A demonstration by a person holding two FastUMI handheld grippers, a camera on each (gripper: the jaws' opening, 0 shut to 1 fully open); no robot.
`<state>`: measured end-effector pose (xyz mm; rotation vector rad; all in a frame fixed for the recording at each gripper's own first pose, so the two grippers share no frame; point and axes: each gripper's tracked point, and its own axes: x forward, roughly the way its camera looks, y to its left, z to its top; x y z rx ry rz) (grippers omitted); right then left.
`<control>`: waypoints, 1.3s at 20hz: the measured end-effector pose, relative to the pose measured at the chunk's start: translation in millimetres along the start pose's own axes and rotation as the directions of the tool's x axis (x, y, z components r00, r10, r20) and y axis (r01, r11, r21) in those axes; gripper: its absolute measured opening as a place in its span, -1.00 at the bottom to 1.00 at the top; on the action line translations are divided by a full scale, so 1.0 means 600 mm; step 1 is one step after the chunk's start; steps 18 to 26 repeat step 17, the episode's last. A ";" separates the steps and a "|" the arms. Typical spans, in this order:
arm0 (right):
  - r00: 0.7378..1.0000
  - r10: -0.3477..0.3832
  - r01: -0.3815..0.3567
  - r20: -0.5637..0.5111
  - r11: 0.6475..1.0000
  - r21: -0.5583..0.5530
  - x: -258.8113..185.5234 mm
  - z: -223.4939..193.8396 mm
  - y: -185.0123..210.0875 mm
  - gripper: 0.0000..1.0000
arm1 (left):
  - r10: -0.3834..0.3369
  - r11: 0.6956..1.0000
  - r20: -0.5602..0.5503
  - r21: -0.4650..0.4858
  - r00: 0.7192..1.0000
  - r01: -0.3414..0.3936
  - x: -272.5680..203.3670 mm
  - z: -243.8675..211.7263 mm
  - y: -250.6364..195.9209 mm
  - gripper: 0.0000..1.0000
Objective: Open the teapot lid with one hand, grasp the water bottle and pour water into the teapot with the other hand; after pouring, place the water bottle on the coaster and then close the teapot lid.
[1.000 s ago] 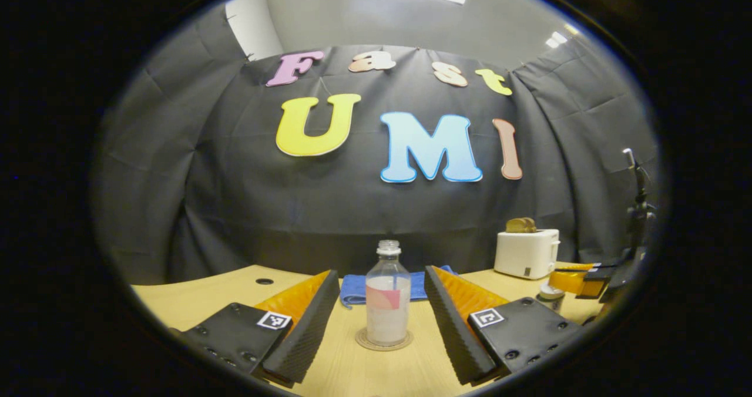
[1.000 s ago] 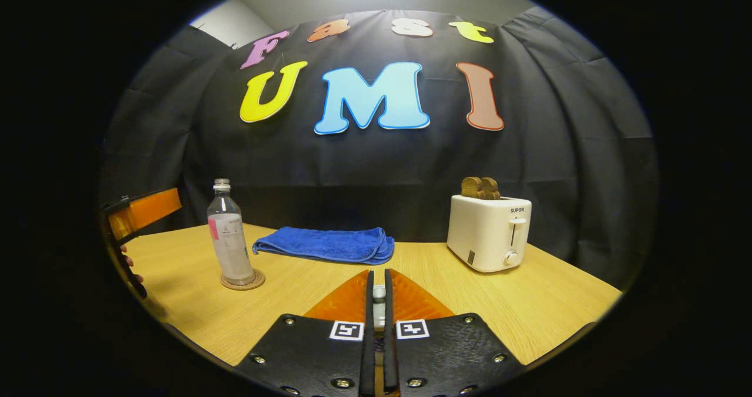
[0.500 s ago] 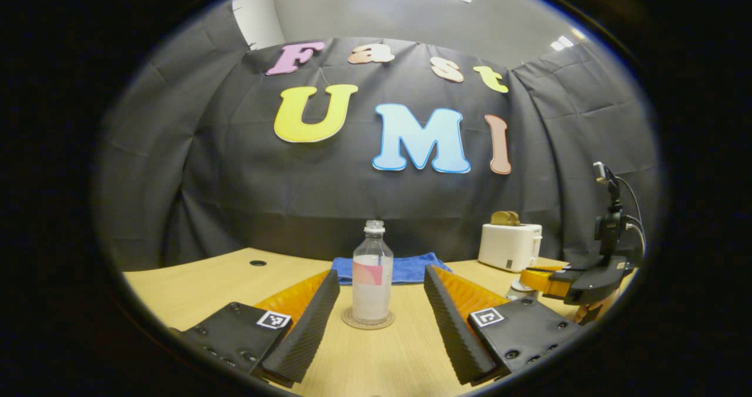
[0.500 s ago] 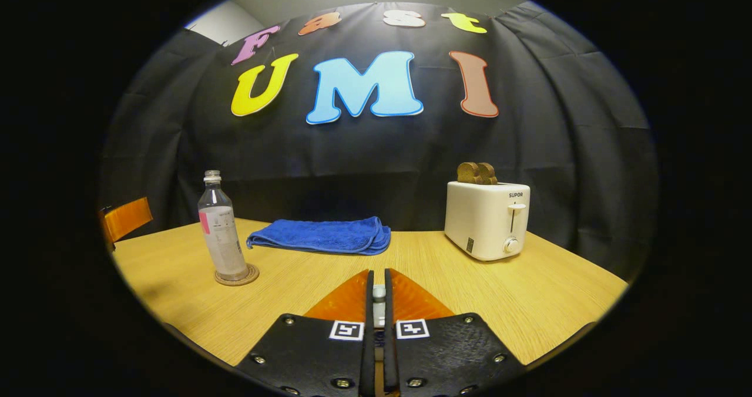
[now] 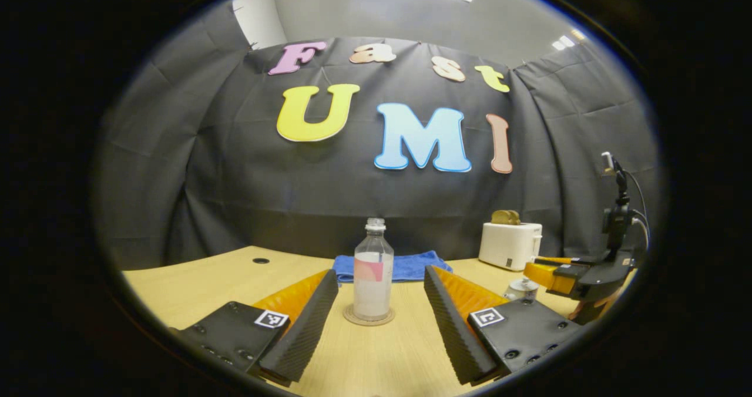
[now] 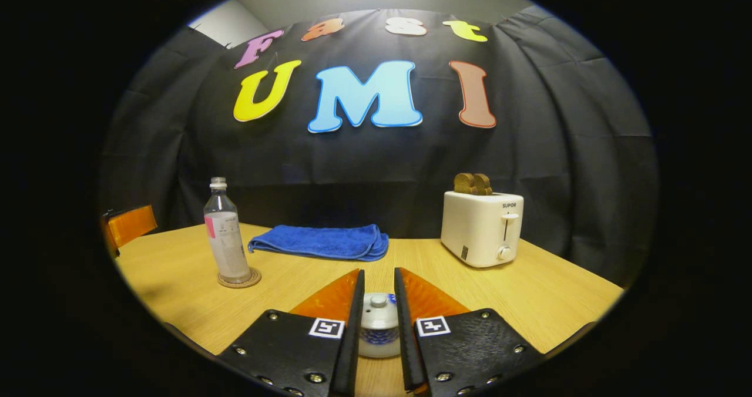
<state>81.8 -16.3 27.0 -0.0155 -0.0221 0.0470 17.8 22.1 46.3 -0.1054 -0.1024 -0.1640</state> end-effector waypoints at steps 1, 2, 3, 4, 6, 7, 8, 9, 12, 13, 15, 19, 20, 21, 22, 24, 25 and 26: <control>1.000 -0.006 0.006 0.020 1.000 0.006 -0.016 0.014 0.001 -0.36 | -0.003 1.000 0.007 0.004 1.000 0.003 -0.004 0.006 -0.002 1.00; 0.999 -0.013 0.013 0.033 1.000 0.009 -0.035 0.027 0.000 -0.34 | -0.007 1.000 0.015 0.012 1.000 0.006 -0.009 0.013 -0.006 1.00; 0.999 -0.020 0.020 0.038 1.000 0.008 -0.055 0.034 -0.001 -0.34 | -0.006 1.000 0.021 0.020 1.000 0.005 -0.017 0.019 -0.008 1.00; 0.999 -0.031 0.030 0.041 0.999 0.010 -0.076 0.039 0.000 -0.26 | -0.002 1.000 0.025 0.022 1.000 0.002 -0.023 0.023 -0.012 1.00; 0.998 -0.049 0.048 0.048 0.999 0.023 -0.126 0.045 0.006 0.04 | 0.005 1.000 0.025 0.002 1.000 -0.005 -0.040 0.025 -0.022 1.00; 0.997 -0.067 0.066 0.042 0.997 0.025 -0.144 0.041 0.007 0.32 | 0.007 1.000 0.021 -0.009 1.000 -0.007 -0.049 0.023 -0.027 1.00; 0.997 -0.065 0.064 0.040 0.998 0.024 -0.163 0.037 0.015 0.46 | 0.011 1.000 0.016 -0.017 1.000 -0.011 -0.054 0.016 -0.031 1.00; 0.998 -0.061 0.061 0.034 0.998 0.011 -0.173 0.031 0.027 0.63 | 0.011 1.000 0.003 -0.022 1.000 -0.011 -0.061 0.008 -0.037 1.00; 0.996 -0.061 0.064 0.060 0.997 -0.044 -0.203 0.024 0.042 0.71 | 0.025 0.999 -0.010 -0.030 1.000 -0.025 -0.074 -0.009 -0.044 1.00; 0.996 -0.057 0.060 0.063 0.997 -0.052 -0.206 0.018 0.047 0.72 | 0.025 0.999 -0.011 -0.033 1.000 -0.025 -0.076 -0.014 -0.049 1.00; 0.998 -0.046 0.048 0.044 0.998 -0.049 -0.201 0.001 0.053 0.71 | 0.018 0.999 -0.030 -0.047 0.999 -0.020 -0.077 -0.029 -0.057 1.00; 0.999 -0.045 0.045 0.005 0.999 -0.013 -0.197 -0.017 0.046 0.75 | 0.032 0.998 -0.050 -0.048 0.998 -0.034 -0.077 -0.040 -0.050 1.00; 0.999 -0.045 0.045 0.005 0.999 -0.013 -0.197 -0.017 0.046 0.75 | 0.032 0.998 -0.050 -0.048 0.998 -0.034 -0.077 -0.040 -0.050 1.00; 0.999 -0.045 0.045 0.005 0.999 -0.013 -0.197 -0.017 0.046 0.75 | 0.032 0.998 -0.050 -0.048 0.998 -0.034 -0.077 -0.040 -0.050 1.00; 0.999 -0.045 0.045 0.005 0.999 -0.013 -0.197 -0.017 0.046 0.75 | 0.032 0.998 -0.050 -0.048 0.998 -0.034 -0.077 -0.040 -0.050 1.00; 0.999 -0.045 0.045 0.005 0.999 -0.013 -0.197 -0.017 0.046 0.75 | 0.032 0.998 -0.050 -0.048 0.998 -0.034 -0.077 -0.040 -0.050 1.00; 0.999 -0.045 0.045 0.005 0.999 -0.013 -0.197 -0.017 0.046 0.75 | 0.032 0.998 -0.050 -0.048 0.998 -0.034 -0.077 -0.040 -0.050 1.00; 0.999 -0.045 0.045 0.005 0.999 -0.013 -0.197 -0.017 0.046 0.75 | 0.032 0.998 -0.050 -0.048 0.998 -0.034 -0.077 -0.040 -0.050 1.00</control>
